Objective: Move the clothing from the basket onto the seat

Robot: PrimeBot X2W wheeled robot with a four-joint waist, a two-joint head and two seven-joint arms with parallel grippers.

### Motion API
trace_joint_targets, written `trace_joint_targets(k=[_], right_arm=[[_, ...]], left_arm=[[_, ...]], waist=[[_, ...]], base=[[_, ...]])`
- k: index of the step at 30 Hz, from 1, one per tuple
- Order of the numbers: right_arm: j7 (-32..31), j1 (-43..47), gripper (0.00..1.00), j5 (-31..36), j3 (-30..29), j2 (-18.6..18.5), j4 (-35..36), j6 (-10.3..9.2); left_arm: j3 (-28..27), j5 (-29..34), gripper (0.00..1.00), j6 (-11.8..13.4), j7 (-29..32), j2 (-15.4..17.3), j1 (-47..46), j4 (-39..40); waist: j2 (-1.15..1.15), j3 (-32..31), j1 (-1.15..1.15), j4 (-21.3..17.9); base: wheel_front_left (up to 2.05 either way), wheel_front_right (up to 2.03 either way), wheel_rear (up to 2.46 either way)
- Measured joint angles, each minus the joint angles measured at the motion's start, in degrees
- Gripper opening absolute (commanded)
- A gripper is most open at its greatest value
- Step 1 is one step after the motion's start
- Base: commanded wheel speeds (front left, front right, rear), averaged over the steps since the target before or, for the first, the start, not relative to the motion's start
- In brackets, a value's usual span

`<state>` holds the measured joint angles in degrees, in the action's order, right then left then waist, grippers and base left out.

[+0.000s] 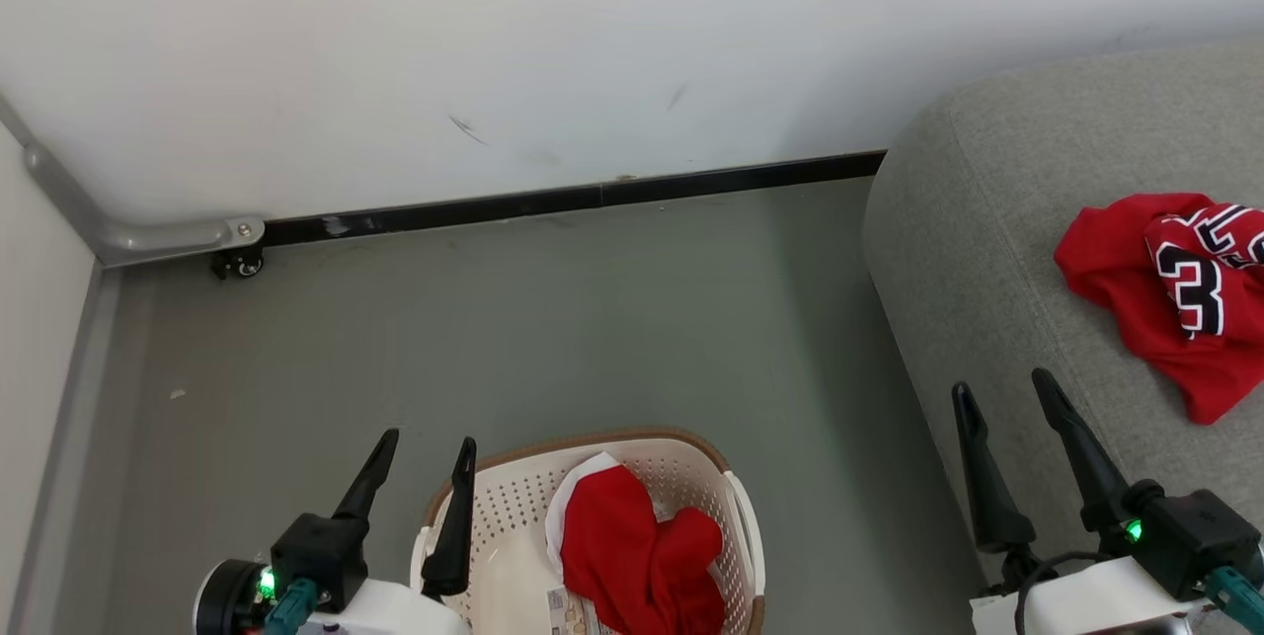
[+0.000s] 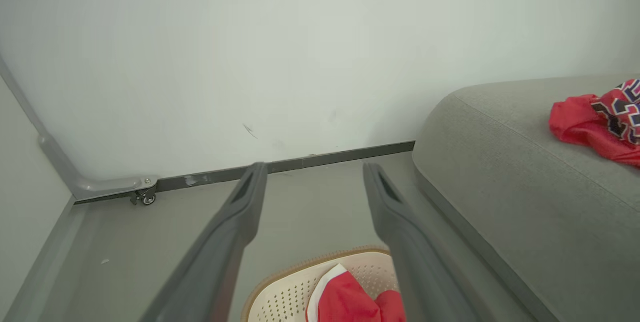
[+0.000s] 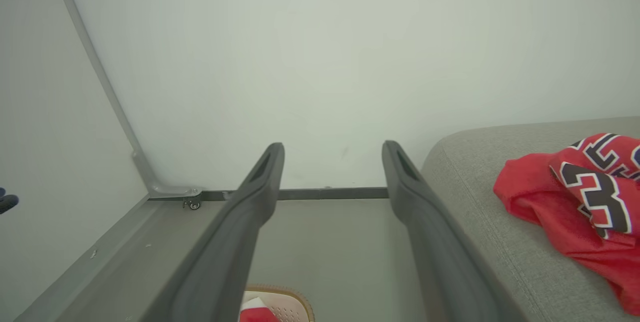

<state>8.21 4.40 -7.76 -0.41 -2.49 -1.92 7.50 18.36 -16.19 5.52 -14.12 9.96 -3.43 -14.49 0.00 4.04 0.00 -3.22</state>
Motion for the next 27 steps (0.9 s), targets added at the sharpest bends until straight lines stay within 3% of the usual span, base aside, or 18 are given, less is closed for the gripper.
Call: trace_joint_targets(k=[27], right_arm=[[0.19,-9.38,1.00,2.25,-1.40,0.01,7.14,0.00]], left_arm=[[2.42,2.85,1.00,-2.04,1.49,-0.97,-13.02,-8.21]], waist=[[0.00,14.40,0.00,-2.65]], base=[[0.00,0.00,0.00]])
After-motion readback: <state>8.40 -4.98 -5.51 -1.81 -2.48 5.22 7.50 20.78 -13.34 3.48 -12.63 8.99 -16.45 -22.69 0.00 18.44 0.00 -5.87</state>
